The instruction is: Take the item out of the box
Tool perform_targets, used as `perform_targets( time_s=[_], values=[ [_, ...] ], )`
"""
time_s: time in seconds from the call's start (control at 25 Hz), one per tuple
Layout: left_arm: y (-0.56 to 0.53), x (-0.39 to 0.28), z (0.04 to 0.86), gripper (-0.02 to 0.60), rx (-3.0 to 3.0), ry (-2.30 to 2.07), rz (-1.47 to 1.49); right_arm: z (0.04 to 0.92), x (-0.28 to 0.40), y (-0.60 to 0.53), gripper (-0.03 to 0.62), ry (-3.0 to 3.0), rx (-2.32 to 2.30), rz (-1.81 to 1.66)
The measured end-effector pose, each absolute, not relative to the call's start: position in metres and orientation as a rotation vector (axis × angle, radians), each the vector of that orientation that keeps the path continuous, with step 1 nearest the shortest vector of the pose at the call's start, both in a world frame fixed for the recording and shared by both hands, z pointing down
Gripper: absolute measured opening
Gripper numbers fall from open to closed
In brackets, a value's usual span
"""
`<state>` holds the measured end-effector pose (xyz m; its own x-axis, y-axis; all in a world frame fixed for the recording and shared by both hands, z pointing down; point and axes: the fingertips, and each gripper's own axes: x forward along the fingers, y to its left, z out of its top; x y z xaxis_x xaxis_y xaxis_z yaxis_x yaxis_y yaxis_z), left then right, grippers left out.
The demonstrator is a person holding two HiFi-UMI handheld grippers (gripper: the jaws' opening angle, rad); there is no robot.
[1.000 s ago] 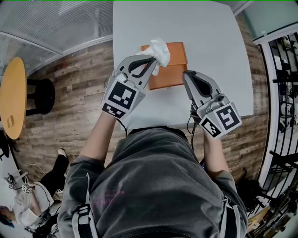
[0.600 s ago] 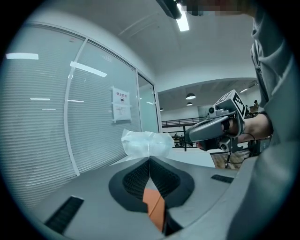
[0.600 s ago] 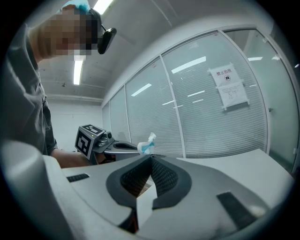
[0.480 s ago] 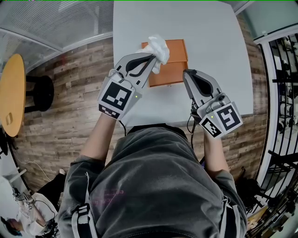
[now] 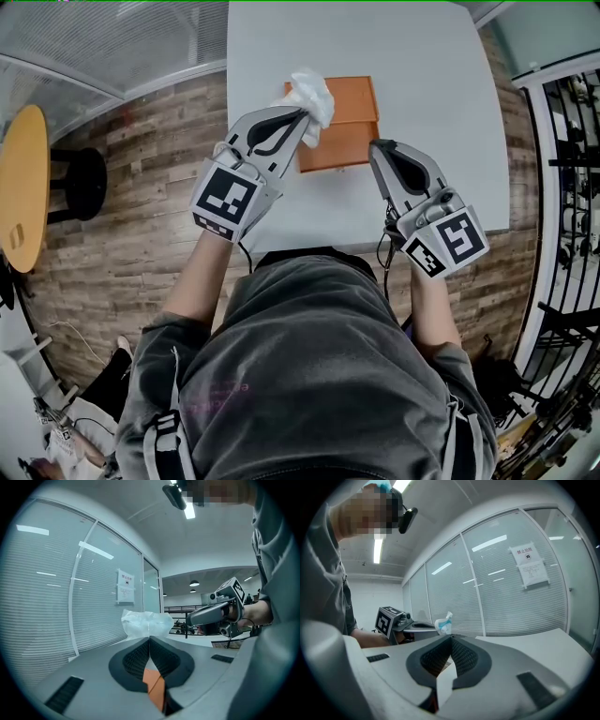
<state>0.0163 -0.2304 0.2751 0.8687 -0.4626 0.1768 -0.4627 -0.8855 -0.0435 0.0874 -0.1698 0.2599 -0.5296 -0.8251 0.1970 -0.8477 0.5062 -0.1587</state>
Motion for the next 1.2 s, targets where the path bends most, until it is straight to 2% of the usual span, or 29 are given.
perform_targets(
  time_s=[1.2],
  values=[
    [-0.2276, 0.0219, 0.2728, 0.015, 3.043, -0.706, 0.27, 0.2589, 0.0824, -0.1715, 0.0, -2.664, 1.421, 0.369]
  ],
)
